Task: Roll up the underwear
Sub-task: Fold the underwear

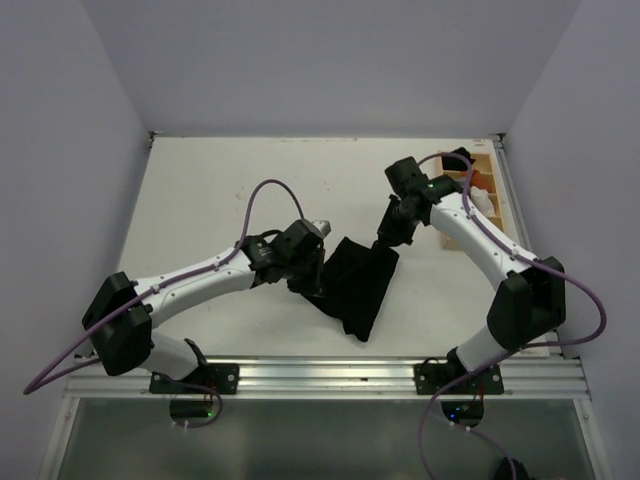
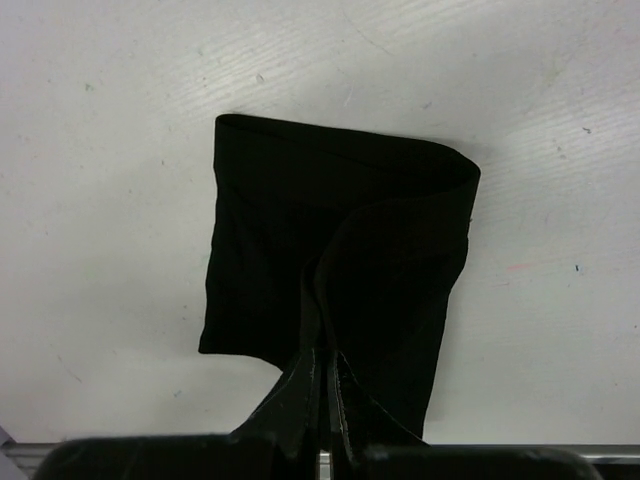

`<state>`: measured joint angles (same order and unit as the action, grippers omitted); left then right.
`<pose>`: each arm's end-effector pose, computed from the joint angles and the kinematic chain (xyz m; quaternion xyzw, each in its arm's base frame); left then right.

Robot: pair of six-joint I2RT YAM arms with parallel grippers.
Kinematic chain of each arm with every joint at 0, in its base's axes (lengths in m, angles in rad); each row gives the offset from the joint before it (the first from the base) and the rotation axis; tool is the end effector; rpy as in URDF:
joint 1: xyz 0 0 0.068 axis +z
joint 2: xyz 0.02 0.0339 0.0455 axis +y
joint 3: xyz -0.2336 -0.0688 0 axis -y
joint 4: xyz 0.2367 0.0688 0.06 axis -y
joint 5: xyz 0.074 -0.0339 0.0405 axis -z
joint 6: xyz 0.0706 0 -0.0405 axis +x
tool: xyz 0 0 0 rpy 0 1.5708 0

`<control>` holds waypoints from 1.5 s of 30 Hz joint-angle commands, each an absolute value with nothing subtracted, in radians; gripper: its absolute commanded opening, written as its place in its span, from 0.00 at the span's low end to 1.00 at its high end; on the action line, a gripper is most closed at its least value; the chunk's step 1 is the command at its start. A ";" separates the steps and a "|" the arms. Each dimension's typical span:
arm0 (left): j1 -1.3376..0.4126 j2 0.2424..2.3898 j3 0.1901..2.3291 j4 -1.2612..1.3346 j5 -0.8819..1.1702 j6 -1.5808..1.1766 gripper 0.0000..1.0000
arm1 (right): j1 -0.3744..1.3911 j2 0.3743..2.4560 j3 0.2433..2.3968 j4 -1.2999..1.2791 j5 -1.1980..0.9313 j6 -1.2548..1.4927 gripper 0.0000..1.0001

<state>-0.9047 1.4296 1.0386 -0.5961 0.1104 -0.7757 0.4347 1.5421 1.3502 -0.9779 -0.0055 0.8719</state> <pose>0.1844 -0.2472 0.1897 0.0775 0.9532 -0.2492 0.1524 0.2842 0.1324 0.2276 0.2120 0.9568 0.1232 0.1565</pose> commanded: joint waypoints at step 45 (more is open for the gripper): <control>-0.700 1.543 1.065 -0.557 -0.006 -0.580 0.45 | 0.491 2.109 1.950 -1.035 -0.097 0.637 0.33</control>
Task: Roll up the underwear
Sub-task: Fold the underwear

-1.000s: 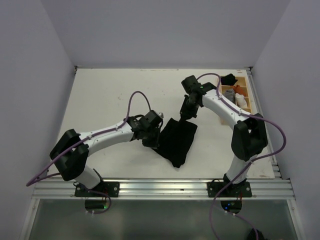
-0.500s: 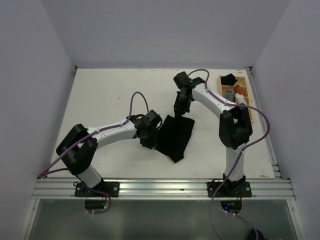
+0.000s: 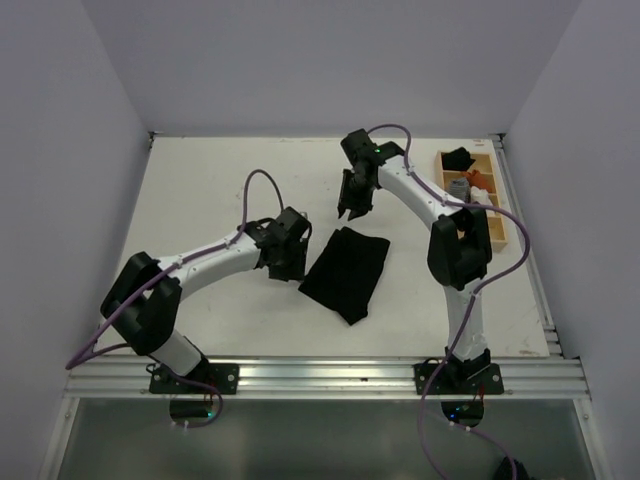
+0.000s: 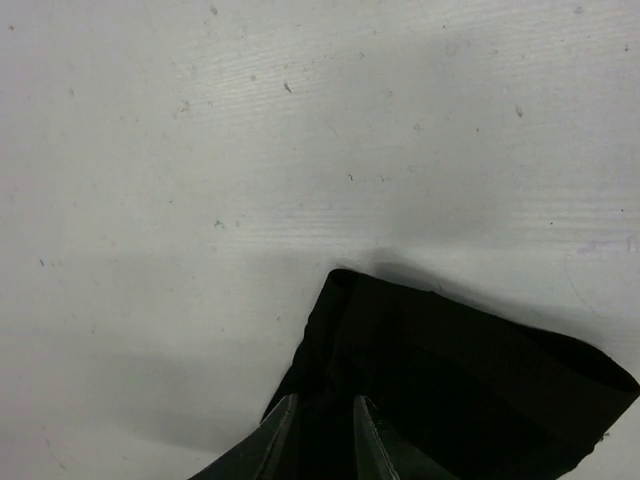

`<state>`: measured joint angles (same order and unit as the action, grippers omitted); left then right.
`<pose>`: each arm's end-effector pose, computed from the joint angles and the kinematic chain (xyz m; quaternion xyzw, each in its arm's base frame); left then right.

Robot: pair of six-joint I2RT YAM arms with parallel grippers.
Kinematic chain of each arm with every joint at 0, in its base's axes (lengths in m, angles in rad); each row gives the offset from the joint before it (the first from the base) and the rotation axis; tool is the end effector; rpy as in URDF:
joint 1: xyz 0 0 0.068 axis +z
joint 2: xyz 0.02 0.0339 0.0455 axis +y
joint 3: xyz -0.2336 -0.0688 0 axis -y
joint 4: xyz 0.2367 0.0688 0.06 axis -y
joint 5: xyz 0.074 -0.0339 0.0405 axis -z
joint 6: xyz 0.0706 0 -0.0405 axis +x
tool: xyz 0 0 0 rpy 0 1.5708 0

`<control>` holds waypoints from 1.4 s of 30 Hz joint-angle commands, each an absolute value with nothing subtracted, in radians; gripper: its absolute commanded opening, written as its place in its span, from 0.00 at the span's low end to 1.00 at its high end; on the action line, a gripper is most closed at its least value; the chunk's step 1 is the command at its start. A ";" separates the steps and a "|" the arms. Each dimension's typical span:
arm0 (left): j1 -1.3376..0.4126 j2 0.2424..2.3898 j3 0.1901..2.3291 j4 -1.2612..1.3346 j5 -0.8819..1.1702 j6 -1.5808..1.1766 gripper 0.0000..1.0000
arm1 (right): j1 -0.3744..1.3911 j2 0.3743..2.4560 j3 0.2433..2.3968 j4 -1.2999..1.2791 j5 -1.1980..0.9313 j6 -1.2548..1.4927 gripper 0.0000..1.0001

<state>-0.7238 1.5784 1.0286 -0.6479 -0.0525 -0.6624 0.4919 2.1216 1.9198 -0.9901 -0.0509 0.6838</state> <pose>0.2329 -0.2009 0.1400 0.0253 0.9820 -0.0986 0.1591 0.3858 0.2108 0.1896 0.0893 0.9777 0.1252 0.1428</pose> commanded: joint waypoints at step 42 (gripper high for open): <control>-0.526 1.848 1.432 -0.565 0.296 -0.427 0.41 | 0.678 1.355 0.891 -0.746 -0.153 0.842 0.42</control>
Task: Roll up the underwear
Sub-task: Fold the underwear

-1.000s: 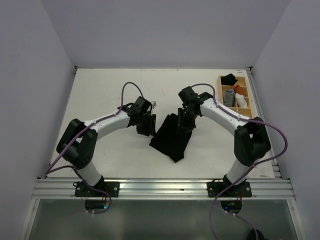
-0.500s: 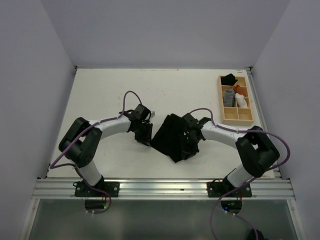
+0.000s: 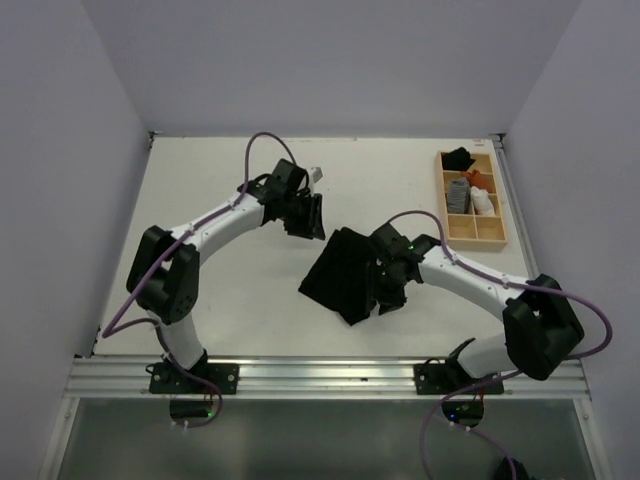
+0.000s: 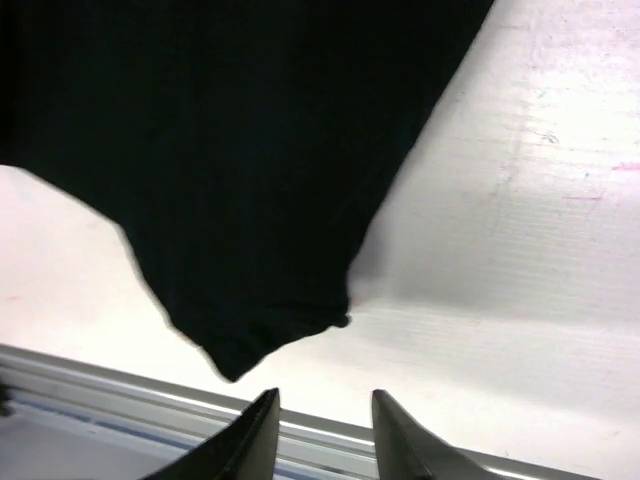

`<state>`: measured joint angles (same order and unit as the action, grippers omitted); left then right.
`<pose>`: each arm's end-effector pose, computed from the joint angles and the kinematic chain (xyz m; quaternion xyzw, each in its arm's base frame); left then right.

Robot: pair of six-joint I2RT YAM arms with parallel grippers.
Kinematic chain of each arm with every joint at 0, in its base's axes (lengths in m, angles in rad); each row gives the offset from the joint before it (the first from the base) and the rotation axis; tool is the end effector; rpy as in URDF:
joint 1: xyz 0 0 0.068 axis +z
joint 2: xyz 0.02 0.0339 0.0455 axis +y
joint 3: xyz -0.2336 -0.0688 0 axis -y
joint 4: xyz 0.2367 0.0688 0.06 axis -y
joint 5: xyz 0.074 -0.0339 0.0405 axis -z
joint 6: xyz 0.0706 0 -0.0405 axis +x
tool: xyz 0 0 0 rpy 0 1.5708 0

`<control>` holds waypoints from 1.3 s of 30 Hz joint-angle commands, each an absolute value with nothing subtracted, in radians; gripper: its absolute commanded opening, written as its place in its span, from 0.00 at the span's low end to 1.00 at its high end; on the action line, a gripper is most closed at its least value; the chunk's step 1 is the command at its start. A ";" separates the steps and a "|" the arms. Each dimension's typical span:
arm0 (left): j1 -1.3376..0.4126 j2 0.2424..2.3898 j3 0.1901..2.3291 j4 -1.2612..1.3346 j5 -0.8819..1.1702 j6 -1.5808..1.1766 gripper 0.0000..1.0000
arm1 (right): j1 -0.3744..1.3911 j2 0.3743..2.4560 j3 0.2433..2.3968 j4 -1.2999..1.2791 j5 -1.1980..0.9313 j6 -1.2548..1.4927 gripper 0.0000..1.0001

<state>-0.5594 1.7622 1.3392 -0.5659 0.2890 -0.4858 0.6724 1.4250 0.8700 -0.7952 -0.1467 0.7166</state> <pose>0.3137 -0.2202 0.1820 0.0762 0.9458 -0.2612 0.1771 0.1894 0.1640 0.1305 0.0138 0.9912 0.1262 0.0377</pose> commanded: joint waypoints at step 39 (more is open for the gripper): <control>-0.456 1.902 1.370 -0.348 0.463 -0.466 0.43 | 0.563 1.477 1.189 -1.002 0.054 0.707 0.46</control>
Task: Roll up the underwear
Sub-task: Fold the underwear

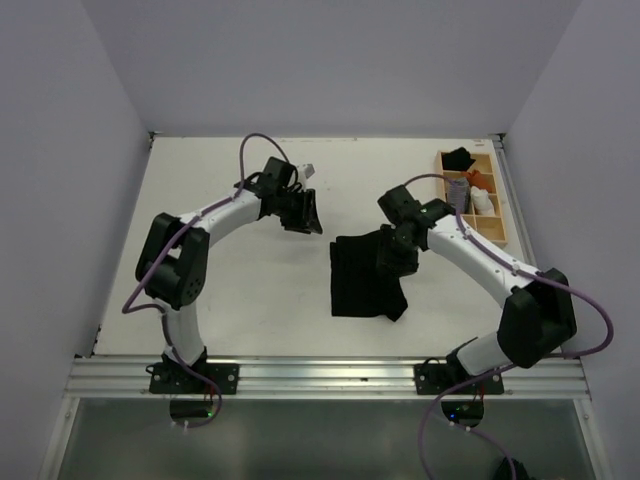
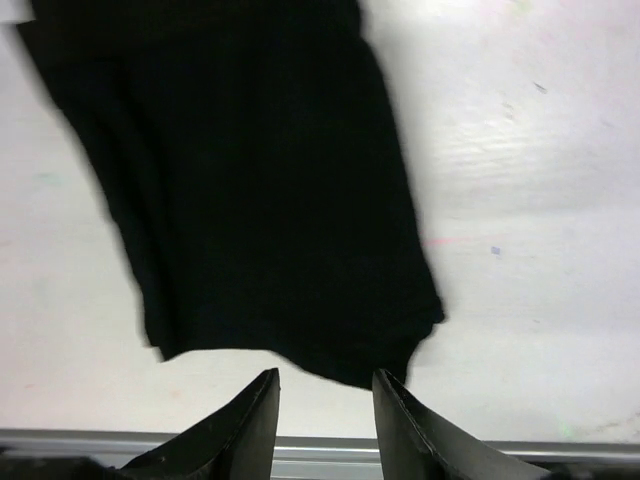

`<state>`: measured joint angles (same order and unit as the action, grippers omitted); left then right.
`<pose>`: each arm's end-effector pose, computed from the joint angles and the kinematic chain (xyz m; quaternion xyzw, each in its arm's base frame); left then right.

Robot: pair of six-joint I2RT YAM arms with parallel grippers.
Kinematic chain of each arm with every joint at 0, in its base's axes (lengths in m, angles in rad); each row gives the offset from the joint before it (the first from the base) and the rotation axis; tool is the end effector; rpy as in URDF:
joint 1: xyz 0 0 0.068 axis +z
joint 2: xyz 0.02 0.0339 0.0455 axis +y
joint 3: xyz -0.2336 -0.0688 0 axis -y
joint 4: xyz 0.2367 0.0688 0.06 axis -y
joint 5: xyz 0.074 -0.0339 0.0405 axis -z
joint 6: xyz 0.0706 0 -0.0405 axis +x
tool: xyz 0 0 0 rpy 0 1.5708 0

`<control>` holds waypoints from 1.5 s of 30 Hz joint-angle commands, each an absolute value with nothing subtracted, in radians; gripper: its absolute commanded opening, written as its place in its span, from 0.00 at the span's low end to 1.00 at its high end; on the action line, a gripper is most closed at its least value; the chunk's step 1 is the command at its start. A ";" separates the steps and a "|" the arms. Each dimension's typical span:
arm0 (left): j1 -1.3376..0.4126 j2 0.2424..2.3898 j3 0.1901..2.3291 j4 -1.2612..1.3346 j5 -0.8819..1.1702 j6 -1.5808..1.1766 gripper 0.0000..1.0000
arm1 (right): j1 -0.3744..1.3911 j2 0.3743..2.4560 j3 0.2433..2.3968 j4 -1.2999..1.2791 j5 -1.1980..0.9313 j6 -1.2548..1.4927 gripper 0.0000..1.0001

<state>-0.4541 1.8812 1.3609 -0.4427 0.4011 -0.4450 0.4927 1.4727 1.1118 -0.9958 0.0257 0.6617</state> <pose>0.3527 -0.2028 0.1562 0.0639 0.9348 -0.2986 0.1815 0.2392 0.1263 0.1773 0.0853 0.9905 0.0476 0.0965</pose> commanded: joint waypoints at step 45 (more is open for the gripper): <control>-0.505 2.077 1.328 -0.192 0.496 -0.526 0.00 | 0.939 1.752 1.132 -0.752 0.006 0.805 0.00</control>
<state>-0.5064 2.0666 1.3323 -0.2398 0.5106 -0.5148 0.9268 1.8030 1.1496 -0.7620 0.0147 0.8036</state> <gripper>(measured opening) 0.005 0.011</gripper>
